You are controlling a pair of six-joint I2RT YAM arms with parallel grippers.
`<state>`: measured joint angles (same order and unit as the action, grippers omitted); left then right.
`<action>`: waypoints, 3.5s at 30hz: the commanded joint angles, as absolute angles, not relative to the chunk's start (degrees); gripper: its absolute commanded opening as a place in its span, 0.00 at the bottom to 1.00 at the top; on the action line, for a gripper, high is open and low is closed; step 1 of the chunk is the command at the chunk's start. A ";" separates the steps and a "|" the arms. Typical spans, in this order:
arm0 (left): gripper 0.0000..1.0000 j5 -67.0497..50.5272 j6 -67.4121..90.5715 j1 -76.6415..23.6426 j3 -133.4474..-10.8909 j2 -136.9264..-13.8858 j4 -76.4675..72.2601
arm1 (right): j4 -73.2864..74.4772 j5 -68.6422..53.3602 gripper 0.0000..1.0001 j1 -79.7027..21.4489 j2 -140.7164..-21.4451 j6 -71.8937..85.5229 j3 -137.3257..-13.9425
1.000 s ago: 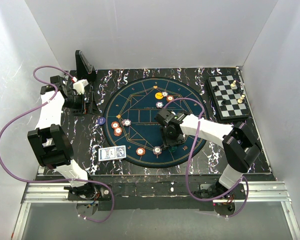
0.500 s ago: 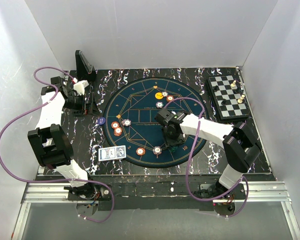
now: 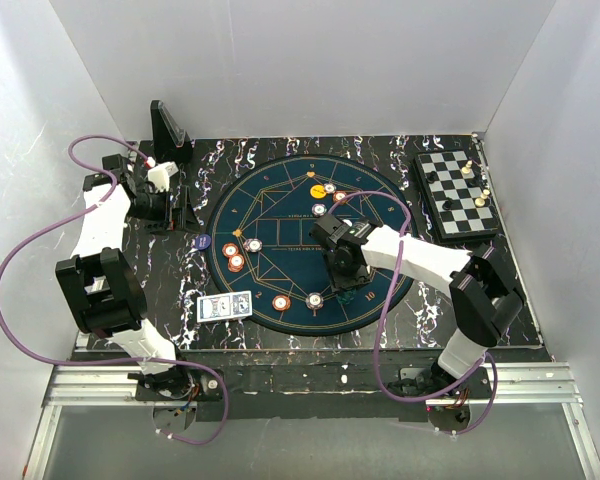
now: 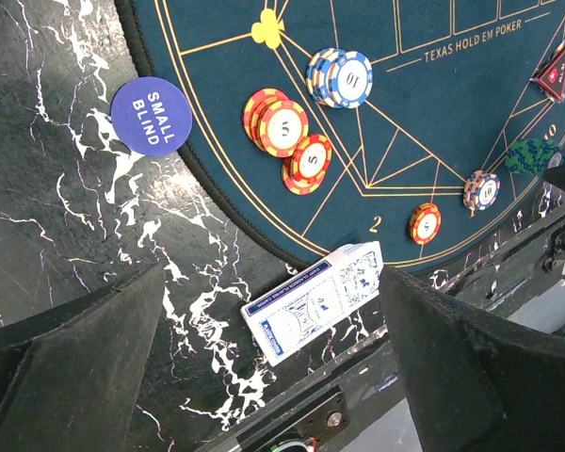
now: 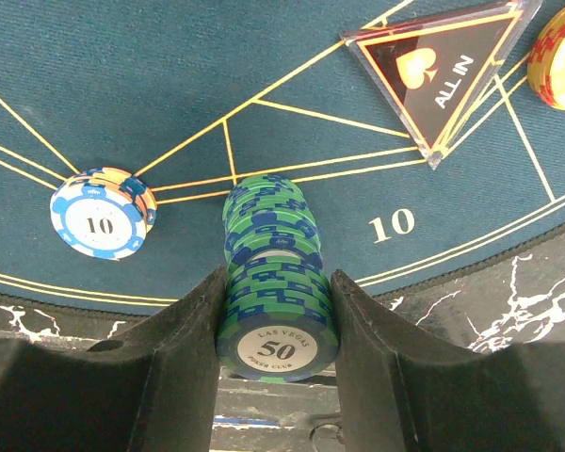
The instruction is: Distribute texas hold em gaming equipment
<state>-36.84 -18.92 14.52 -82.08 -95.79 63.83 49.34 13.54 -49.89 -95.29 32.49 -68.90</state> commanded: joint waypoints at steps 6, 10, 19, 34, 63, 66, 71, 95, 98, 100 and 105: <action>0.98 -36.91 -19.78 14.85 -81.56 -92.20 62.84 | 47.20 13.01 0.54 -49.92 -96.41 31.73 -69.52; 0.98 -36.74 -19.78 14.85 -81.65 -92.02 63.02 | 46.58 12.92 0.58 -49.92 -97.12 31.55 -69.17; 0.98 -36.65 -20.13 14.85 -81.47 -92.11 62.93 | 46.93 13.27 0.58 -49.83 -95.72 32.17 -68.55; 0.98 -35.33 -20.83 14.94 -82.00 -92.20 63.19 | 48.87 13.89 0.45 -49.83 -93.87 31.73 -69.61; 0.98 -35.68 -21.09 14.94 -81.30 -92.55 62.93 | 57.92 11.43 0.27 -50.45 -109.31 24.88 -102.36; 0.98 -35.60 -20.92 15.03 -80.95 -92.64 62.67 | 58.97 9.41 0.26 -51.06 -118.18 23.91 -112.90; 0.98 -35.68 -21.01 15.29 -81.39 -93.43 62.93 | 55.38 6.24 0.26 -52.91 -128.30 22.15 -123.03; 0.98 -35.42 -21.45 15.82 -83.41 -95.19 63.72 | 42.36 3.60 0.52 -55.81 -138.43 20.04 -121.90; 0.98 -35.33 -21.62 15.91 -83.14 -94.92 63.63 | 42.89 3.60 0.65 -55.90 -137.73 19.86 -121.20; 0.98 -35.42 -21.71 15.91 -82.88 -94.66 63.63 | 42.89 4.13 0.69 -55.81 -136.06 19.60 -120.15; 0.98 -35.33 -21.88 16.08 -82.97 -94.13 64.07 | 44.38 6.15 0.77 -55.81 -130.27 18.55 -119.62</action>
<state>-35.09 -20.93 15.66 -81.38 -95.81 63.86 42.72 4.10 -56.16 -136.70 20.23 -119.59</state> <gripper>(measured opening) 0.981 0.764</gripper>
